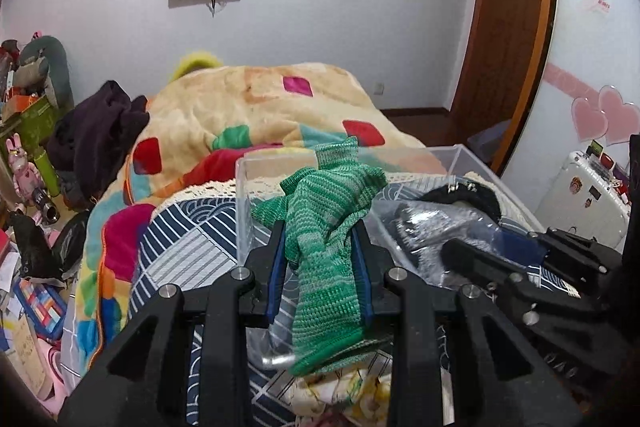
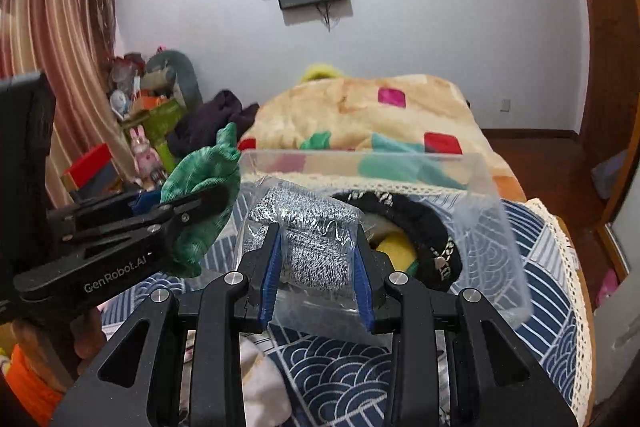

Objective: Organize soft objects
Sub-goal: 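Lower the green sock into the box with the left tool while the right tool drops the bagged sock in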

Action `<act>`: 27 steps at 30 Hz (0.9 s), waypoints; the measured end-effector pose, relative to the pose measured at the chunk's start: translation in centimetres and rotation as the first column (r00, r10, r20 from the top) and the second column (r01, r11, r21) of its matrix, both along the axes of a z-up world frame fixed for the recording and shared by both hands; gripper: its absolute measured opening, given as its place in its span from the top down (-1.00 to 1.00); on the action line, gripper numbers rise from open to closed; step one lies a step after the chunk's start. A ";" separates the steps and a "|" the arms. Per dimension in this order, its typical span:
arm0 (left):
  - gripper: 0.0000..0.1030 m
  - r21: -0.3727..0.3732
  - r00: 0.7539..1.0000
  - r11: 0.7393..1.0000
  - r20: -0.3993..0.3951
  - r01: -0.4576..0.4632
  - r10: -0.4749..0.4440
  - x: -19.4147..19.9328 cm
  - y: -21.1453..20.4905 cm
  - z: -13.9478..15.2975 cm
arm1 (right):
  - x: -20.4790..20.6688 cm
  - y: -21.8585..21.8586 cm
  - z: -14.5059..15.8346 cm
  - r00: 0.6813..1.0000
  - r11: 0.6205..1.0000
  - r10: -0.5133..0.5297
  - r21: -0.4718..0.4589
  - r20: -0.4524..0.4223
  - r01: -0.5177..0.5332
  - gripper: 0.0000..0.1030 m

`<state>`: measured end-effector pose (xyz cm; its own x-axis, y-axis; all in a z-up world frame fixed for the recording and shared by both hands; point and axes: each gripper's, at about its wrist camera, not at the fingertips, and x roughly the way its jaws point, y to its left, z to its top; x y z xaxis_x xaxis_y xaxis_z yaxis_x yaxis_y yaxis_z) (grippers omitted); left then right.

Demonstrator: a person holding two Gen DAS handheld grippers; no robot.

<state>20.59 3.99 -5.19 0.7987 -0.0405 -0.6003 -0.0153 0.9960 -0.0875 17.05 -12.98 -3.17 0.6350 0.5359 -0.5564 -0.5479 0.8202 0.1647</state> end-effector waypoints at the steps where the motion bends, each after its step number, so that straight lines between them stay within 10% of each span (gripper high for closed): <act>1: 0.41 -0.005 1.000 1.000 -0.010 0.002 -0.002 0.3 0.0 -0.2 | 0.3 0.2 -0.3 1.000 1.000 -0.003 -0.014 -0.007 0.003 0.42; 10: 0.35 0.007 0.997 1.000 -0.072 -0.017 0.018 1.9 -0.1 -1.4 | 0.5 -0.1 -1.1 0.999 0.997 -0.028 -0.067 -0.026 0.026 0.39; 27: -0.49 0.003 0.999 1.000 0.054 0.001 -0.001 -3.8 -0.5 2.1 | -2.8 -4.0 2.9 0.994 0.997 -0.069 -0.014 0.088 0.070 -0.25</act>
